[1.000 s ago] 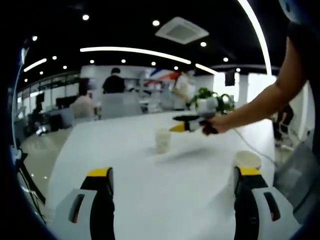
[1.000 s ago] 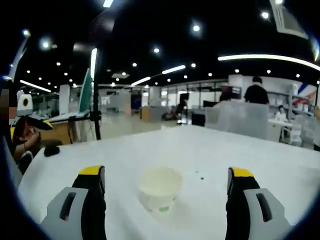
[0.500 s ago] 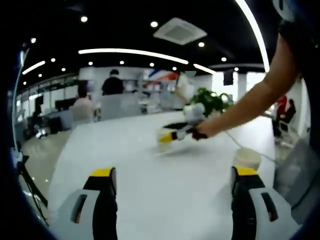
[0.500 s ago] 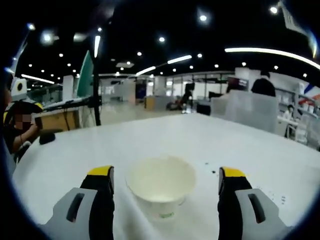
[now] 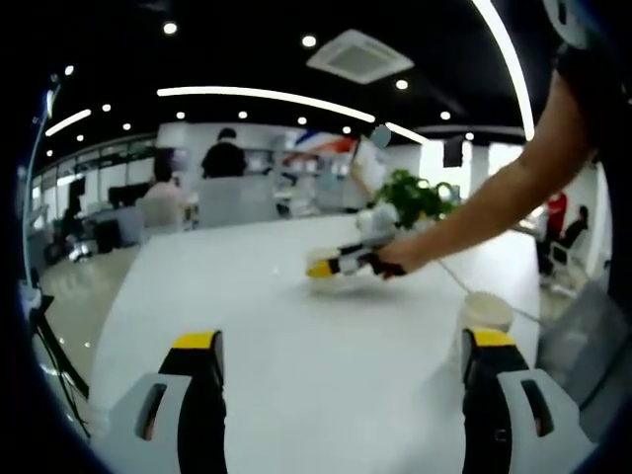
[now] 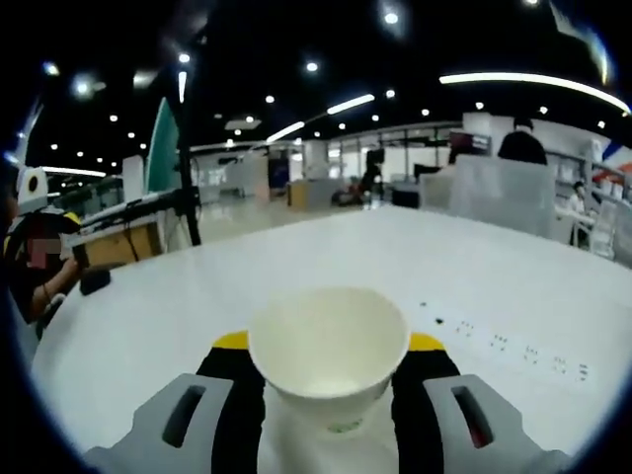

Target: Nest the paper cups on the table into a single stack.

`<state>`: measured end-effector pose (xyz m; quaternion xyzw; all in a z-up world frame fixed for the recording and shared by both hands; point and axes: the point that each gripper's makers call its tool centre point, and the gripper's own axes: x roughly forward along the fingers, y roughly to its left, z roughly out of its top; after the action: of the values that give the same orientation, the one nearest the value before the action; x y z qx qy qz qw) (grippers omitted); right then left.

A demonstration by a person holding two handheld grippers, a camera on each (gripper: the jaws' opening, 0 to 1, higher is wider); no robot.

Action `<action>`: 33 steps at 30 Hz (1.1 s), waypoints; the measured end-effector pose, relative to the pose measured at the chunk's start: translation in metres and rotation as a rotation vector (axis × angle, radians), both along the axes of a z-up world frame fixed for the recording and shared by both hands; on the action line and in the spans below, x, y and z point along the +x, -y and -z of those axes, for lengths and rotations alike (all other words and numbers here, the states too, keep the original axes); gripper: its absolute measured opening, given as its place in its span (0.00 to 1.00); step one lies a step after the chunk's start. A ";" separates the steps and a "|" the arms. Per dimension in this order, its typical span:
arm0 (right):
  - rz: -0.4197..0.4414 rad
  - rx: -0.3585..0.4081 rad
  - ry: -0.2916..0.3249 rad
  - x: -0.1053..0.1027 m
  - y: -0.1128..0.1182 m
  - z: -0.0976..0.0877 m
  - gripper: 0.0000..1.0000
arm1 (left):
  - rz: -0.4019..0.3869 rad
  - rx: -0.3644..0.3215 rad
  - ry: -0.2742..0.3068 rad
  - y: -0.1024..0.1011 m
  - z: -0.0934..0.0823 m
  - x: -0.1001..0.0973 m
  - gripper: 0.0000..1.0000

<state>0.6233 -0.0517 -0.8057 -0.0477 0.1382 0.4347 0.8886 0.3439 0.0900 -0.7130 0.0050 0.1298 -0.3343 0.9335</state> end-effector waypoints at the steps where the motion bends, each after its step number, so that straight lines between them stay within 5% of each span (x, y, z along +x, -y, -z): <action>1: 0.002 0.002 0.001 0.000 0.000 -0.001 0.46 | 0.001 0.000 0.005 0.001 -0.002 -0.001 0.98; 11: 0.035 0.028 -0.004 0.000 0.005 -0.012 0.48 | 0.004 0.003 0.007 0.001 -0.003 -0.002 0.98; 33: 0.088 0.051 0.033 0.025 0.029 -0.099 0.43 | -0.003 0.002 0.017 0.007 -0.017 0.000 0.98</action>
<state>0.6479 -0.0808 -0.7063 -0.0260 0.1140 0.3977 0.9100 0.3440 0.0835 -0.6963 0.0086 0.1224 -0.3325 0.9351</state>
